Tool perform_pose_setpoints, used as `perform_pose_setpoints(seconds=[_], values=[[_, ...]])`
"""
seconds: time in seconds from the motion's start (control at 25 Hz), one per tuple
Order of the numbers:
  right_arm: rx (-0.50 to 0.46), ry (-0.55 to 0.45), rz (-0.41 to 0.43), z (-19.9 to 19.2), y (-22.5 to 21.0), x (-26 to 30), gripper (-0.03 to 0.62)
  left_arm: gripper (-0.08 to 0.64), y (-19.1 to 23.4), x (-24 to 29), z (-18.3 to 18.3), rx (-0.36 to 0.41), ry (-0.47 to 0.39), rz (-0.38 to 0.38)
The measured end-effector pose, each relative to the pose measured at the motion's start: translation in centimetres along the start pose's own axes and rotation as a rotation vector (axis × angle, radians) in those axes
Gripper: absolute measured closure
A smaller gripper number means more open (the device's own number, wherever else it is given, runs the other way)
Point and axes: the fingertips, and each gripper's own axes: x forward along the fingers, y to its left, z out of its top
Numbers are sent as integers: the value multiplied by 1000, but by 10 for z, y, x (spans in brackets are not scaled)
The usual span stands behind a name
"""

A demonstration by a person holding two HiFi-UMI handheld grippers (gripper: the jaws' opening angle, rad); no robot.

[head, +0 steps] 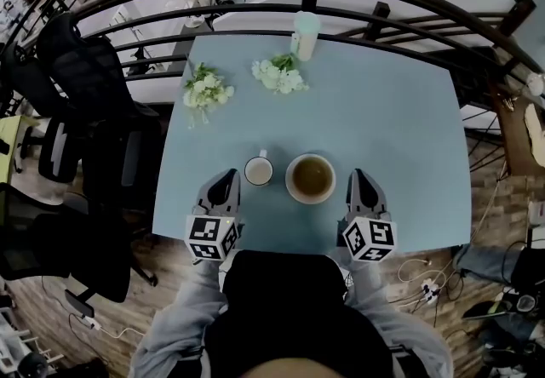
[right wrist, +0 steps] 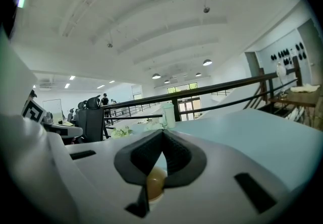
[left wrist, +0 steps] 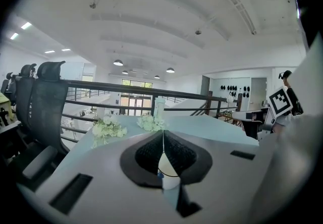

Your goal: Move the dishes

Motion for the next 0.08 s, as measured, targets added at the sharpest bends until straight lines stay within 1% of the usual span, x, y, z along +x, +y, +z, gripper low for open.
perform_pose_setpoints(seconds=[0.08], values=[[0, 6, 4, -2, 1, 2, 588, 543, 0, 1, -1, 0, 3, -5]])
